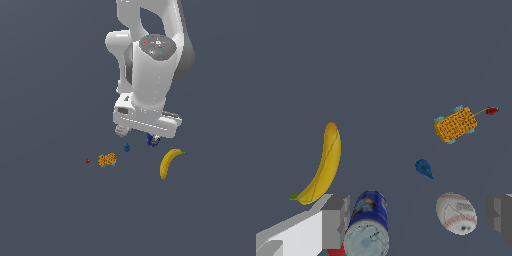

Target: Pick up a designated object from a clutter of objects.

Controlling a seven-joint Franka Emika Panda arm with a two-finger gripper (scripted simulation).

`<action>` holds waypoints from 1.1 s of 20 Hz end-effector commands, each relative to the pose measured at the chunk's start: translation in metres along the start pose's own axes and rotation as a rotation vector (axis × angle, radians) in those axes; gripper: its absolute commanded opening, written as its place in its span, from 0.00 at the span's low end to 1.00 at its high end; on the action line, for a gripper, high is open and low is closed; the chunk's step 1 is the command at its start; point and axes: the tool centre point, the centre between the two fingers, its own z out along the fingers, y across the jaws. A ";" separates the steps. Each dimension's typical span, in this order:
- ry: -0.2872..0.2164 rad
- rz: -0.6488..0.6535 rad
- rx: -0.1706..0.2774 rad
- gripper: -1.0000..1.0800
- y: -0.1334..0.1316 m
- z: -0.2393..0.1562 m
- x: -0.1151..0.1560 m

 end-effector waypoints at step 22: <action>0.010 0.399 0.021 0.96 -0.126 0.124 -0.026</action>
